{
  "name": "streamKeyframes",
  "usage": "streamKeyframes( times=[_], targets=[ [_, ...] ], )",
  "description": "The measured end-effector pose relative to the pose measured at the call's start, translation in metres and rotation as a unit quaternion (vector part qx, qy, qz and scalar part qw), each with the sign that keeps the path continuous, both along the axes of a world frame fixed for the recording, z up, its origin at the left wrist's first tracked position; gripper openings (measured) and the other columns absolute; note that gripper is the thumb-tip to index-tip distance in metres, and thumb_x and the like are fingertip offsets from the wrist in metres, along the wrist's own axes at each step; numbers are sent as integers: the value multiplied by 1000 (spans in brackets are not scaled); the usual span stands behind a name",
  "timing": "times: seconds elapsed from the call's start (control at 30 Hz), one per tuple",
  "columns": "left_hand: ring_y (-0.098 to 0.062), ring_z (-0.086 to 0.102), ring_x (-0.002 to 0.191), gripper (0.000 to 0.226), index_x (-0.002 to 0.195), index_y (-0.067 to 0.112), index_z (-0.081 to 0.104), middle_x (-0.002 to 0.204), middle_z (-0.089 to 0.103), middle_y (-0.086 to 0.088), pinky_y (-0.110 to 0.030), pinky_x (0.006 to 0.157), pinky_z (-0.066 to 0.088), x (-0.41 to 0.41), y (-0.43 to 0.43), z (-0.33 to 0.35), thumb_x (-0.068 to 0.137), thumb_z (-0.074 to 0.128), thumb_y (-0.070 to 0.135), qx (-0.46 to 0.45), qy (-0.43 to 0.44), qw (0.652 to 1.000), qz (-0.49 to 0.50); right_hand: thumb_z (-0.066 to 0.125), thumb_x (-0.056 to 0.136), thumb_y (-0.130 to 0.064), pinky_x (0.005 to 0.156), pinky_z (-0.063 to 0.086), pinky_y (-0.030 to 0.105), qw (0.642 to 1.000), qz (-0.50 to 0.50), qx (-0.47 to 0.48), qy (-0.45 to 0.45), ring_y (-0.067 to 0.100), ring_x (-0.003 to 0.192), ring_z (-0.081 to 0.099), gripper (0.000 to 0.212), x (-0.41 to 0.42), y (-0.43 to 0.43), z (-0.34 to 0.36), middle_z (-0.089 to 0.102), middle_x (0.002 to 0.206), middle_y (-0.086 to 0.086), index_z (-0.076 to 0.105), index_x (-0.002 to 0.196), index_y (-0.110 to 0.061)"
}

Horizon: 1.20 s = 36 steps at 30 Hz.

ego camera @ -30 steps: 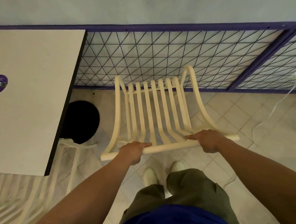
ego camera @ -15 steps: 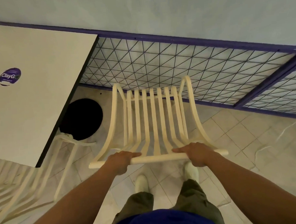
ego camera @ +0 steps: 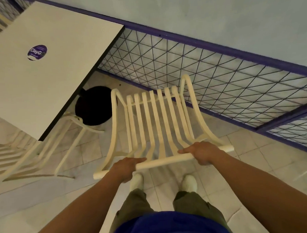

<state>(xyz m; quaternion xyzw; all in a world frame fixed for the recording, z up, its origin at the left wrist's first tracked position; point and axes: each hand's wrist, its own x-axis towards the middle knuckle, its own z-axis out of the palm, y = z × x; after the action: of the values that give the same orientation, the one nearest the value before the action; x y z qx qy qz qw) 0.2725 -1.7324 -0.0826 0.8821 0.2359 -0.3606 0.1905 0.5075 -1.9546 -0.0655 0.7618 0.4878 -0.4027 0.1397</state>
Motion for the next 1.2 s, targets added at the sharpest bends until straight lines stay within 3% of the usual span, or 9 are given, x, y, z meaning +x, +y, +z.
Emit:
streamKeyframes(
  times=[0.27,0.4,0.57,0.8,0.97,1.2],
  targets=[
    [-22,58,113,73,147,52,34,147,48,-1,-31,93,52,8,-18,-6,96,57,5,-7,-9,999,44,59,88,-3,84,55,39,999,51,1,16,22,96,62,86,25,-5,1,58,122,2,22,149,-53],
    [-18,60,103,70,144,54,37,142,52,2,-31,89,55,8,-19,-12,97,56,7,1,-7,998,68,59,88,-5,83,54,39,999,50,2,21,23,96,62,86,26,-3,0,57,123,2,22,149,-53],
    [-18,61,104,74,145,55,36,141,53,3,-29,88,55,9,-18,-16,94,61,7,-14,0,997,77,63,87,-6,83,54,35,998,47,4,47,20,94,62,89,28,-3,-4,60,123,1,21,149,-53],
    [-21,58,115,83,147,55,29,139,52,2,-38,97,52,7,-18,-16,91,64,6,-12,-4,999,41,60,90,-7,93,50,37,999,38,12,27,20,107,60,83,24,-3,1,56,132,0,24,149,-52],
    [-24,54,123,82,147,55,27,142,50,0,-47,104,47,7,-15,-19,92,63,6,-21,1,999,37,65,87,-7,93,51,37,1000,17,4,10,21,110,61,82,22,-2,-3,58,133,-1,29,148,-48],
    [-26,54,122,87,147,57,25,140,50,-1,-53,106,44,9,-14,-17,90,64,4,-25,21,999,40,71,82,-8,98,49,36,999,-27,-14,25,21,119,55,97,30,-13,-4,51,141,1,17,150,-52]
  ],
)
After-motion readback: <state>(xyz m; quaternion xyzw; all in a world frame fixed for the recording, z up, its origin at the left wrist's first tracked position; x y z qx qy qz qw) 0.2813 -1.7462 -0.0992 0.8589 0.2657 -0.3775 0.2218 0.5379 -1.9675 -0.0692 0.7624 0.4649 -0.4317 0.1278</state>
